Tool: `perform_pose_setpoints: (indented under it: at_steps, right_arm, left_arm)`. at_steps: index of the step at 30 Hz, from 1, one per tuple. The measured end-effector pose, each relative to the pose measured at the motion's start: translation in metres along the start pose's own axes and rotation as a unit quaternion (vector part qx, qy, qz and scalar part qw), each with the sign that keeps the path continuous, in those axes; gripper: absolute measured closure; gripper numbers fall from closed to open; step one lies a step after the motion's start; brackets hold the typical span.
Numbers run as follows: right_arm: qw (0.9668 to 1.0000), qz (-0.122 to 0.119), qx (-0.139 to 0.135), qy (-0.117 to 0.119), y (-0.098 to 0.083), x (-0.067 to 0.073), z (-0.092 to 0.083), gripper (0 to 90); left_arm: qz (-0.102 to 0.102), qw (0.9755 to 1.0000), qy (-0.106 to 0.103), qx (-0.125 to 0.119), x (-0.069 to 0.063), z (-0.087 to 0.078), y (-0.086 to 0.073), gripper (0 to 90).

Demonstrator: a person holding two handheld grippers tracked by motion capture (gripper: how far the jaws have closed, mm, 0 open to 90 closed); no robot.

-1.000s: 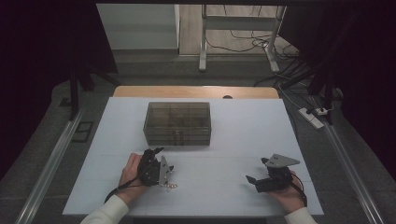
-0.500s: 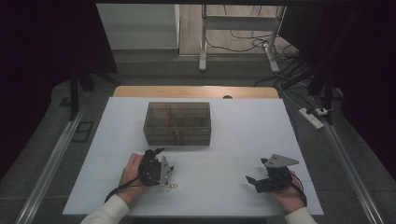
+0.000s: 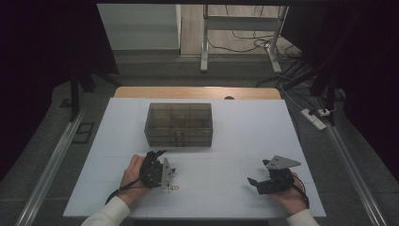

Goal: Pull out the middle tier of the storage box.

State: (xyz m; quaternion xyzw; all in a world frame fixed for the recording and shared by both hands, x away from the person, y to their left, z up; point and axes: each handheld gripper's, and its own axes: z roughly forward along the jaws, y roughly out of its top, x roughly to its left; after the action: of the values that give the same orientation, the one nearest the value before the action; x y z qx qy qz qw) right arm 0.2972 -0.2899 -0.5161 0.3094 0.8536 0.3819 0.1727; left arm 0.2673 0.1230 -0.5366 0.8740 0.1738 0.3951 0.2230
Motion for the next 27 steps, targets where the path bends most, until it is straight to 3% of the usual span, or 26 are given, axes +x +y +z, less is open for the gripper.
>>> perform_pose_setpoints:
  at_steps: [27]
  right_arm:
    - [1.0,0.001,0.002,0.0,-0.0003,-0.0001,0.0005,7.2]
  left_arm:
    - [0.006,0.9998,-0.008,0.016,0.0003,0.0047,-0.0003,24.8]
